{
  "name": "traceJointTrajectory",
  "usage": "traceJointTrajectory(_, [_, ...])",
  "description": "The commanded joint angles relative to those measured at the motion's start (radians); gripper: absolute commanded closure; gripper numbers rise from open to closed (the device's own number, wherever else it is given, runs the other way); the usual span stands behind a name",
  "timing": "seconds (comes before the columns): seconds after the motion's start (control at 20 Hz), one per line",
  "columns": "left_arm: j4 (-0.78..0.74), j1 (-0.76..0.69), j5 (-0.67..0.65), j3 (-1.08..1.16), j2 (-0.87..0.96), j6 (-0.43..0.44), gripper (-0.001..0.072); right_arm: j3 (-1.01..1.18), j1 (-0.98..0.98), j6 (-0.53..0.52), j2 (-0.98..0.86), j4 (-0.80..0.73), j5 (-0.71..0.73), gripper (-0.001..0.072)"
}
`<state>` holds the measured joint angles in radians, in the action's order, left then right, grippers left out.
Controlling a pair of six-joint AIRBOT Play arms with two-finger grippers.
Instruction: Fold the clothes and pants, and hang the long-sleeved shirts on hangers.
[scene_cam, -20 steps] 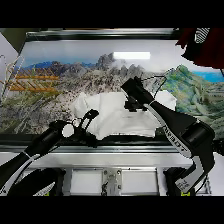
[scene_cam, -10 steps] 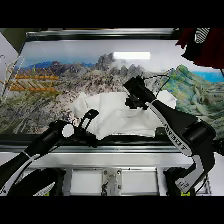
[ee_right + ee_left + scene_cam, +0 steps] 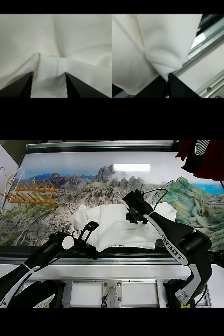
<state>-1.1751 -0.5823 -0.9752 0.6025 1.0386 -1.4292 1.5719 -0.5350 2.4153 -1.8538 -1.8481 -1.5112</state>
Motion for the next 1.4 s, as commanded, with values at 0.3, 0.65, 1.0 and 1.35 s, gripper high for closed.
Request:
traceJointTrajectory(0.3, [-0.012,0.003,-0.002,0.001,-0.002,0.0,0.0693,0.0,0.002,-0.206,0.003,-0.042,-0.068,0.0693])
traceJointTrajectory(0.65, [-0.007,0.294,-0.117,0.057,-0.054,0.017,0.0693,-0.012,-0.07,-0.456,0.272,-0.067,-0.075,0.0694])
traceJointTrajectory(1.0, [-0.002,0.355,-0.19,0.058,-0.13,0.018,0.0691,-0.171,-0.306,-0.373,0.527,-0.053,-0.068,0.0694])
traceJointTrajectory(1.35, [0.0,0.345,-0.12,0.227,-0.129,-0.141,0.0019,-0.207,-0.421,-0.341,0.581,-0.053,-0.044,0.0693])
